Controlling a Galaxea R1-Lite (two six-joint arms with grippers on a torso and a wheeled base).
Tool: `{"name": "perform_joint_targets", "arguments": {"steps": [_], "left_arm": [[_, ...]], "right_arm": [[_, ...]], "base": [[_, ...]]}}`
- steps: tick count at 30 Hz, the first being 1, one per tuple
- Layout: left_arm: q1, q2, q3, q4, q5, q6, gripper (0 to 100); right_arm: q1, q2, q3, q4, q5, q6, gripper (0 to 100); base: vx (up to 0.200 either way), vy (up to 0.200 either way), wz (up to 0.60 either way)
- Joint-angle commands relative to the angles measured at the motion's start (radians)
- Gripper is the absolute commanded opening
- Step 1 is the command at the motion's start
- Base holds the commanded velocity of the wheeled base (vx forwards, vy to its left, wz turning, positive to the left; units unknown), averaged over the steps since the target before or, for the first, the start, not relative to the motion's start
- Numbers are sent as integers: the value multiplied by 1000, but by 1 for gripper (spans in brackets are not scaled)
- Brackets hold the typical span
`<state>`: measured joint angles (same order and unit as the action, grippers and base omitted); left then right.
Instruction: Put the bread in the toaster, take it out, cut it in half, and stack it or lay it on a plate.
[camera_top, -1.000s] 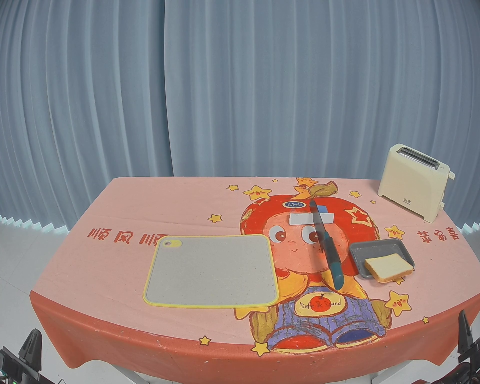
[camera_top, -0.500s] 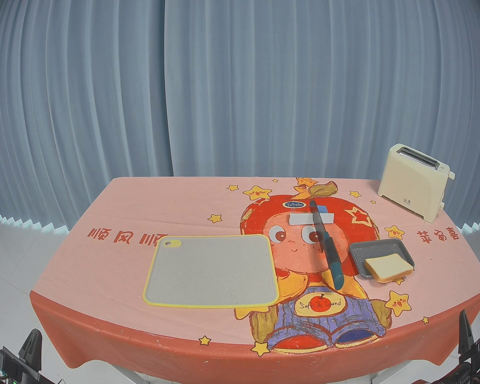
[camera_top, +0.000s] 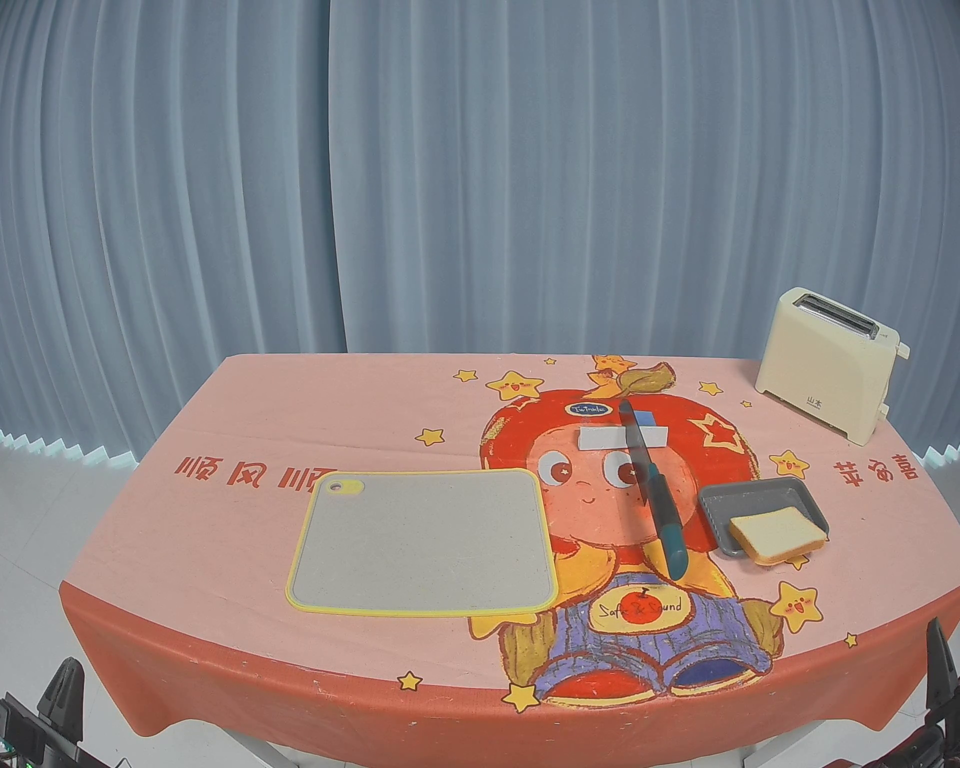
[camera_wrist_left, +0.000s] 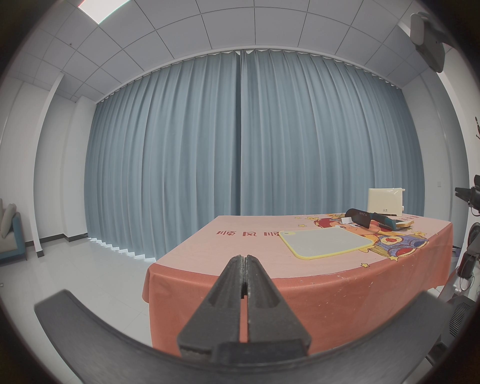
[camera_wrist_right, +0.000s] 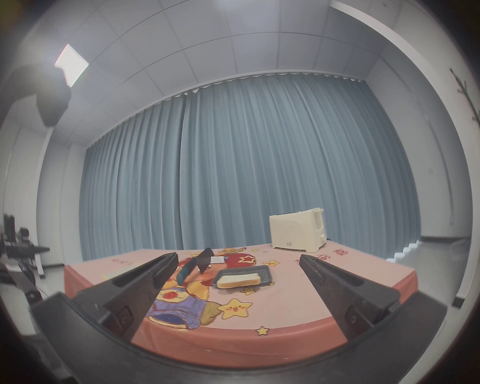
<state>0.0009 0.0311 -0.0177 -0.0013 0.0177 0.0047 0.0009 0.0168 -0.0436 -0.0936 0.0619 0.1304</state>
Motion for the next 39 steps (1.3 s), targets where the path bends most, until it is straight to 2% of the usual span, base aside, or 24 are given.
{"name": "perform_joint_targets", "arguments": {"steps": [1,5,12,16,19,20,21,30,34,39], "left_arm": [[1,1,18,0,1,0,0],[1,1,18,0,1,0,0],[1,1,18,0,1,0,0],[1,1,18,0,1,0,0],[1,1,18,0,1,0,0],[1,1,18,0,1,0,0],[1,1,18,0,1,0,0],[1,1,18,0,1,0,0],[1,1,18,0,1,0,0],[1,1,18,0,1,0,0]], "right_arm": [[-4,6,-19,2,24,78,100],[-7,55,-38,5,55,184,100],[-1,114,-33,5,61,233,100],[5,144,-33,2,65,284,100],[7,155,-32,2,87,304,100],[7,164,-28,5,110,333,100],[7,167,-25,5,113,342,100],[7,193,-10,6,113,356,100],[7,224,1,6,116,411,100],[8,242,21,5,116,417,100]], "base": [[0,0,0],[0,0,0],[0,0,0],[0,0,0],[0,0,0],[0,0,0],[0,0,0],[0,0,0],[0,0,0],[0,0,0]]}}
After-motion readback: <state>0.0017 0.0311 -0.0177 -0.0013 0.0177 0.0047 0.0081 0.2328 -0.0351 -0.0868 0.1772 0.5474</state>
